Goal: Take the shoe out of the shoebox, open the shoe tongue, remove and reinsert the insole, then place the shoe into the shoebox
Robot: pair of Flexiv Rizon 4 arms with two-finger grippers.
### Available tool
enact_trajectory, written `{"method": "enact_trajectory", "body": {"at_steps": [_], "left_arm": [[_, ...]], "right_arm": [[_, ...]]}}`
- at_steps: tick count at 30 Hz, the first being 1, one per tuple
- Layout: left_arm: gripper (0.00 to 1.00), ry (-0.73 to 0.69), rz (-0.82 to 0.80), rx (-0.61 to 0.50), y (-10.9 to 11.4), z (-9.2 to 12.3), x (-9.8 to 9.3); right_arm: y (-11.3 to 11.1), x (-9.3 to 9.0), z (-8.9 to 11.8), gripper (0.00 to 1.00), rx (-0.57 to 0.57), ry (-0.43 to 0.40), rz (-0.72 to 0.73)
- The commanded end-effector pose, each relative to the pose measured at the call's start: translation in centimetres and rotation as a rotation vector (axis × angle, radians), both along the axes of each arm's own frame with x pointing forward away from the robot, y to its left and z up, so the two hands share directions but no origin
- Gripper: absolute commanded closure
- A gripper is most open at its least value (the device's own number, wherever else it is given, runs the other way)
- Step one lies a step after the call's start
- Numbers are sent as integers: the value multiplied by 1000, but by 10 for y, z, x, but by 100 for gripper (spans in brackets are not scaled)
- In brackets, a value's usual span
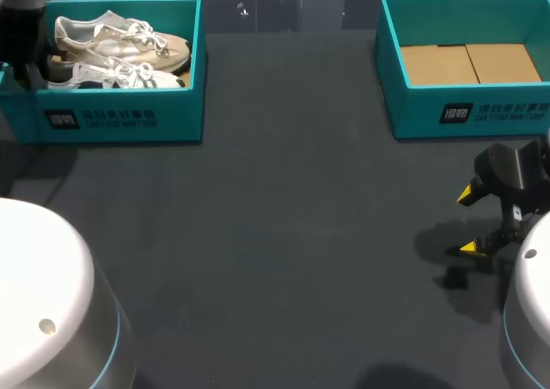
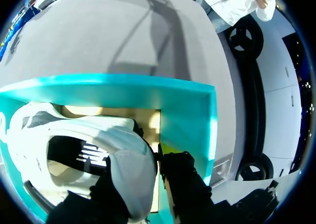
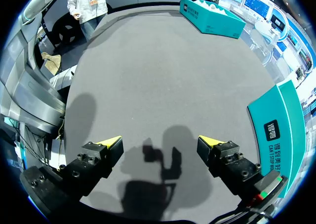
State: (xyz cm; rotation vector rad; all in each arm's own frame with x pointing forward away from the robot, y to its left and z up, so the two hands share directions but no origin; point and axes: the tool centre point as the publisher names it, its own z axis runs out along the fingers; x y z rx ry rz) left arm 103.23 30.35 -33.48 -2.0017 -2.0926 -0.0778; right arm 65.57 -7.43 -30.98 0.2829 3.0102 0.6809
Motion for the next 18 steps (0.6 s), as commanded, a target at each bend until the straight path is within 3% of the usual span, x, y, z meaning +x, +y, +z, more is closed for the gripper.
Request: {"method": "enact_trajectory", "body": {"at_steps": [1,18], "left_arm": [[100,1,22,-3,2,28,2],[100,-46,111,14,4,97,8]], "right_arm": [[1,-2,0,0,-4,-2,-2],[1,-2,0,0,-4,-2,-2]]}}
